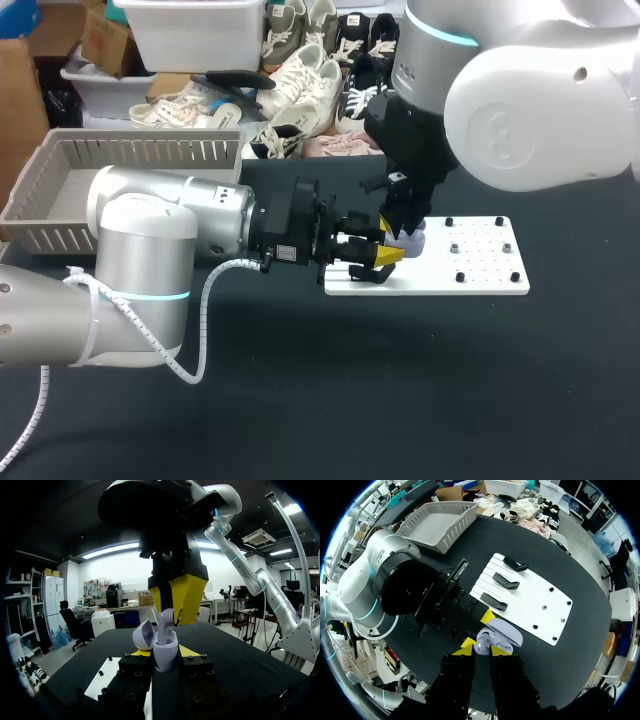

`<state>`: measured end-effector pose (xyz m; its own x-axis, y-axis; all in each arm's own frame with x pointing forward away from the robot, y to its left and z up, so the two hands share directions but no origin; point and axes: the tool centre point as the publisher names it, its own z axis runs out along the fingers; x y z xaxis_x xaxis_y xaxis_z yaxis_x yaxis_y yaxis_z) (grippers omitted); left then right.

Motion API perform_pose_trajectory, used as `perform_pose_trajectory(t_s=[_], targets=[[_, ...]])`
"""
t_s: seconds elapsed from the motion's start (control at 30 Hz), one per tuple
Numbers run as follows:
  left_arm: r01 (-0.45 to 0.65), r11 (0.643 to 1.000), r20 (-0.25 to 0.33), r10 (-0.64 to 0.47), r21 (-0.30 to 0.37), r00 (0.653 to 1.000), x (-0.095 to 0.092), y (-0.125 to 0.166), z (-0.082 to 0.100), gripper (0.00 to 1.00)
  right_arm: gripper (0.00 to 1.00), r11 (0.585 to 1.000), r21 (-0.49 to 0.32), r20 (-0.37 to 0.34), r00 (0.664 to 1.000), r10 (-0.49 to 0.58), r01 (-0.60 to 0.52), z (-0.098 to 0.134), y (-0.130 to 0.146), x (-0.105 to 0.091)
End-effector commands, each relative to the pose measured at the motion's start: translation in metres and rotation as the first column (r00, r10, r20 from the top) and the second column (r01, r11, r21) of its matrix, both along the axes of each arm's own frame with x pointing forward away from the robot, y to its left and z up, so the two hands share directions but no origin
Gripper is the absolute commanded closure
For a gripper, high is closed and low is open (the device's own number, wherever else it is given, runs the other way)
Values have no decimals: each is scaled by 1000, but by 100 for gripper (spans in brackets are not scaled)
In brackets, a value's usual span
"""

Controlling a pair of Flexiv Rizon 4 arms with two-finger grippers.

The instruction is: Pick up each earbud case from the left stands, insert the matching earbuds, close the lid, and place the case in the box.

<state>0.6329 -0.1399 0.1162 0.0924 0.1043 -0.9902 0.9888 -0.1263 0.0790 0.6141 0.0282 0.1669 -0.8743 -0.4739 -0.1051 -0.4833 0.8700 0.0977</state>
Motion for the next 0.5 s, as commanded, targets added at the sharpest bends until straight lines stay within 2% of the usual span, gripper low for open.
perform_pose_trajectory(t_s=[0.03,0.5], targets=[[2,1000,0,-2,0,1000,1,0,0,100,100,1000,2,1,1000,-3,3,-2,0,-1],[2,1000,0,-2,0,1000,1,0,0,100,100,1000,-8,-16,1000,-1,1,-8,3,2]])
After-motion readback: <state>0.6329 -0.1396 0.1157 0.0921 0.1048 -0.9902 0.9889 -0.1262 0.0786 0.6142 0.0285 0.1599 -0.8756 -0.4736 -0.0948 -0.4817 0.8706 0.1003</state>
